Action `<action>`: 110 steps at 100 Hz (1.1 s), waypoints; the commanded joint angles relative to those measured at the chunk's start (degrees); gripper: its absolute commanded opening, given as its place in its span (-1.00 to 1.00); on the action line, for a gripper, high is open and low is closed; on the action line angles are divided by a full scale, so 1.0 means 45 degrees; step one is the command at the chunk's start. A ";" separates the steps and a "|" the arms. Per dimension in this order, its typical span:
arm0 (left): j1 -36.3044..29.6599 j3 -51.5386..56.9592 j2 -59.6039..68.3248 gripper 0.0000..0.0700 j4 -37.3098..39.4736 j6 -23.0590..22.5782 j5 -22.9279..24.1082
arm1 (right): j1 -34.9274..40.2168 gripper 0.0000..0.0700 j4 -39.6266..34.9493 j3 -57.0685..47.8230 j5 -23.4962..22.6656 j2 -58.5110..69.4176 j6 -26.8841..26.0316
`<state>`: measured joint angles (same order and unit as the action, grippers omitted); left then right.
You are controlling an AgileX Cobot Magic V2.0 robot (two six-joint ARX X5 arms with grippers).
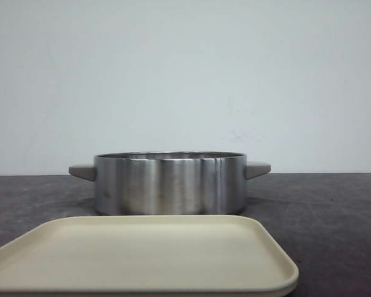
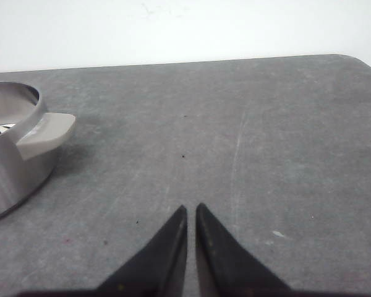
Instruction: Steam buns
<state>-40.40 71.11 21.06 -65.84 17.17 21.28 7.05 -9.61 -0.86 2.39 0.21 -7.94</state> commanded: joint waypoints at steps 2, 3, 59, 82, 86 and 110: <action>-0.0102 0.0136 0.0010 -1.00 0.0029 -0.0763 0.0219 | 0.0019 -0.96 0.0126 0.0029 0.0024 0.0000 -0.0141; -0.0102 0.0136 0.0010 -1.00 0.0034 -0.0971 0.0296 | 0.0019 -0.96 0.0121 0.0029 0.0024 0.0000 -0.0136; 0.3551 -1.0841 -0.2273 -1.00 1.1822 -0.2701 0.0534 | 0.0019 -0.96 0.0121 0.0029 0.0044 0.0000 -0.0136; 0.5999 -1.4100 -0.2827 -1.00 1.4460 -0.1982 -0.2608 | 0.0019 -0.96 0.0121 0.0029 0.0044 0.0000 -0.0136; 0.6373 -1.4367 -0.2968 -1.00 1.4450 -0.1987 -0.2851 | 0.0019 -0.96 0.0126 0.0029 0.0039 0.0000 -0.0136; 0.8228 -1.5543 -0.4129 -1.00 1.4426 -0.2225 -0.2875 | 0.0019 -0.96 0.0126 0.0029 0.0039 0.0000 -0.0136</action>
<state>-4.34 1.83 3.66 -1.89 7.64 8.62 7.05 -9.61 -0.86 2.42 0.21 -7.94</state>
